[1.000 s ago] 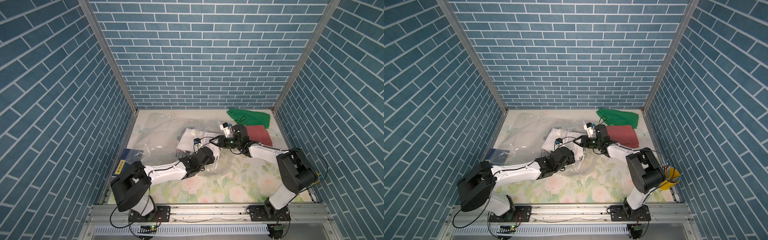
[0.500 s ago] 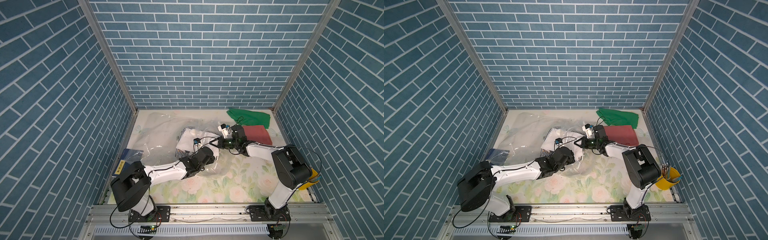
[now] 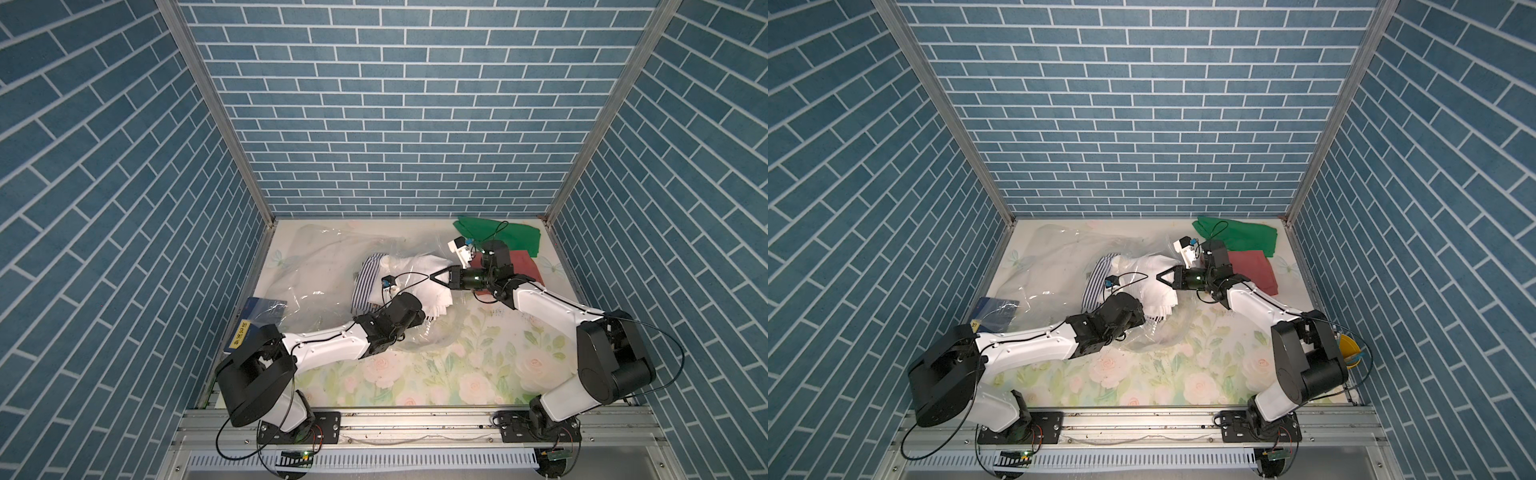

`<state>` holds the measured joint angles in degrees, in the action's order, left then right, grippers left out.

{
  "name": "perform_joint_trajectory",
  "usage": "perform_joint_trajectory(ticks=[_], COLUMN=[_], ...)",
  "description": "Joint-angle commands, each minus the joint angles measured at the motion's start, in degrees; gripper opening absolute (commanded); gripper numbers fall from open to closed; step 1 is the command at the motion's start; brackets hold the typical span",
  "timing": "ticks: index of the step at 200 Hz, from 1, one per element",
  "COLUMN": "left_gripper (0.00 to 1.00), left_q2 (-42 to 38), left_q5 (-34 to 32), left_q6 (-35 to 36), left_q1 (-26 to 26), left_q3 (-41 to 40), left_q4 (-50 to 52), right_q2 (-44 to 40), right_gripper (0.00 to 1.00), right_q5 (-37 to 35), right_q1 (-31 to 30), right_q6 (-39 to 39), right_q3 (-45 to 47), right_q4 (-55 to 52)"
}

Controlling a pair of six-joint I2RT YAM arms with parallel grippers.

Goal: Take the tank top out of the vacuum bag
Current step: Take out the tank top from the vacuum bag.

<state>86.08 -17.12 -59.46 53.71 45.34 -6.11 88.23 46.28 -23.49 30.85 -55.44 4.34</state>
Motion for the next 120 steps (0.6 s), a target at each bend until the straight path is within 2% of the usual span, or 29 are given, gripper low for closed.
perform_joint_trajectory(ticks=[1,31,52,68,120], left_gripper=[0.00,0.00,0.00,0.00,0.00], left_q2=[-1.16,-2.75,-3.45,-3.07,-0.57], left_q5=[-2.64,-3.21,-1.95,-0.99,1.74], left_q6=[0.36,0.61,2.27,4.16,7.35], left_q1=[-1.67,-4.80,-7.97,-10.45,-18.64], left_q3=[-2.14,-4.39,-5.35,-4.94,-3.90], left_q4=[1.33,0.22,-1.26,-1.27,-1.98], right_q2=[-3.63,-5.81,-6.91,-7.86,-10.97], right_gripper=[0.00,0.00,0.00,0.00,0.00], right_q5=[2.41,1.06,-2.32,-5.20,-7.62], right_q1=[2.02,4.03,4.74,5.31,9.57], right_q6=[-5.33,-7.45,-9.39,-10.60,-12.26], right_q3=[-2.91,-2.48,-2.91,-3.01,-0.99], right_q4=[-8.53,-14.91,-20.36,-23.87,-30.36])
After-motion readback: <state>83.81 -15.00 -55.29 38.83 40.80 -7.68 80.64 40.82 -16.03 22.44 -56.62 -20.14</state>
